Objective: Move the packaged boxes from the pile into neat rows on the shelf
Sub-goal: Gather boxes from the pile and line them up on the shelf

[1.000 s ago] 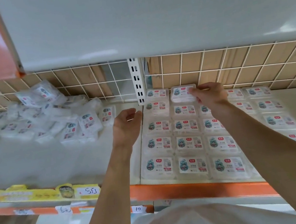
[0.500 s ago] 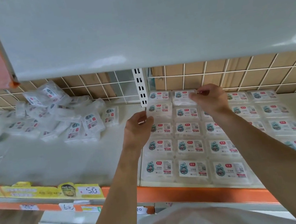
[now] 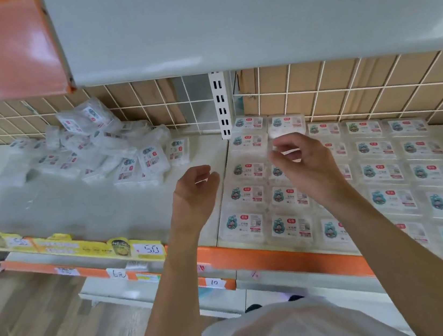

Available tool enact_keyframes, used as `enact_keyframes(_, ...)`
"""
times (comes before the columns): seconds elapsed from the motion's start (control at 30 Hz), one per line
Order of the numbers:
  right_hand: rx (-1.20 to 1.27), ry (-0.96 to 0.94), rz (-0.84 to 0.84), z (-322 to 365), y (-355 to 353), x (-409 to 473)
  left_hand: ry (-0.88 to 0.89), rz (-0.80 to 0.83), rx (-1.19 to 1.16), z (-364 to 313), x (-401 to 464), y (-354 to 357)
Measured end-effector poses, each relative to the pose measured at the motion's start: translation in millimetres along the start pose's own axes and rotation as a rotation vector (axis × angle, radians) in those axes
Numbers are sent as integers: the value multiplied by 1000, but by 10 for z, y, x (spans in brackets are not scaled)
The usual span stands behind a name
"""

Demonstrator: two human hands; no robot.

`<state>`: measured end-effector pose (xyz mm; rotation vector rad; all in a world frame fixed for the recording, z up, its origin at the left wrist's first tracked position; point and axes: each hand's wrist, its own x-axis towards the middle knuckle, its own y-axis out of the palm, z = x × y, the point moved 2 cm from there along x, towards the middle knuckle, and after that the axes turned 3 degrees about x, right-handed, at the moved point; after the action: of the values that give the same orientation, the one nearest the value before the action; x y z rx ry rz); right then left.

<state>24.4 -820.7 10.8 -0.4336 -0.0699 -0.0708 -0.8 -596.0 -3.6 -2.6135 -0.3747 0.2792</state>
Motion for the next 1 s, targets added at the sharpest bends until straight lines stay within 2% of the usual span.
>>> enact_keyframes(0.17,-71,-94,136,250,185,-287,-9,-76,29,164,-242,-386)
enact_keyframes(0.37,-316,-196,348,533,598,-481,-27,-110,142,380,-460,-840)
enact_keyframes(0.6,-426,-298,523,838,1302,-770,-37,-80,312,735,-596,-1541)
enact_keyframes(0.8,-469,-329,615,1236,2124,-1062,-4,-25,366,1090,-616,-2333)
enact_keyframes(1.0,-432,-355,598,1564,2939,-1328,48,-21,407,1488,-571,-3100)
